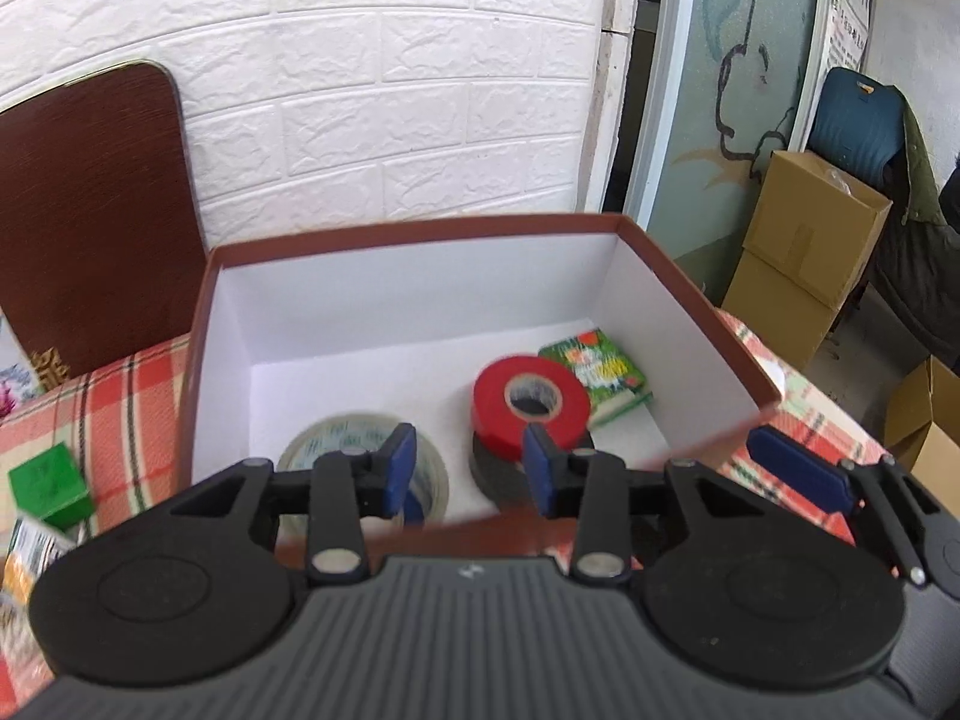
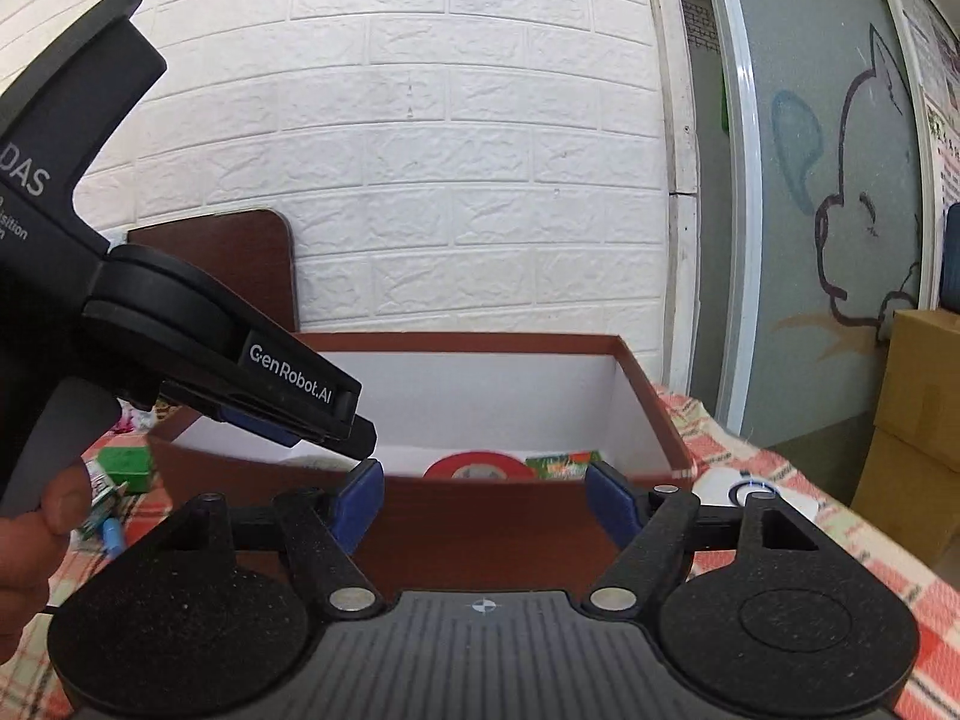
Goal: Organize objects
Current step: 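Move the left gripper back over the table to the cotton swab bag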
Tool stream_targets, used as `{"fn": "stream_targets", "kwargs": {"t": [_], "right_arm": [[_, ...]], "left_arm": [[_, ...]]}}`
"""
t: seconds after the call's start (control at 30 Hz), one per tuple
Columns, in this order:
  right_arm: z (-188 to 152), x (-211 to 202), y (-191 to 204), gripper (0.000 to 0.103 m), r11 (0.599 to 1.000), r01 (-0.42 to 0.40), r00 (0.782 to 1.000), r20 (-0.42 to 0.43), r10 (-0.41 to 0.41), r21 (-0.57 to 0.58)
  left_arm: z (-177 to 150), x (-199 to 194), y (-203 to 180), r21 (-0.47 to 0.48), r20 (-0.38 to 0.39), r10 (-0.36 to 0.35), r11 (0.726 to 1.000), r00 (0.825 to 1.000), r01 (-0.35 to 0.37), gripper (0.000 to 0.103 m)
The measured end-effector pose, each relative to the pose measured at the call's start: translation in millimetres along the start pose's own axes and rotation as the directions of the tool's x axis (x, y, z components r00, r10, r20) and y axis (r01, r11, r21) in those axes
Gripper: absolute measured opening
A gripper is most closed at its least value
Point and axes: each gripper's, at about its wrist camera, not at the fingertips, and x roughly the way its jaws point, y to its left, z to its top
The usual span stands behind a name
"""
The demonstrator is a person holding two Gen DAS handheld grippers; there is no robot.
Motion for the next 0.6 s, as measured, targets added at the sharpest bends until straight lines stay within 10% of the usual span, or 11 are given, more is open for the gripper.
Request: {"fn": "stream_targets", "kwargs": {"t": [0.6], "right_arm": [[-55.4, -39.8, 20.4, 0.076, 0.996, -0.076, 0.978, -0.193, 0.082, 0.042]], "left_arm": [[-73.0, -55.4, -0.8, 0.048, -0.018, 0.116, 0.992, 0.993, -0.115, 0.048]]}}
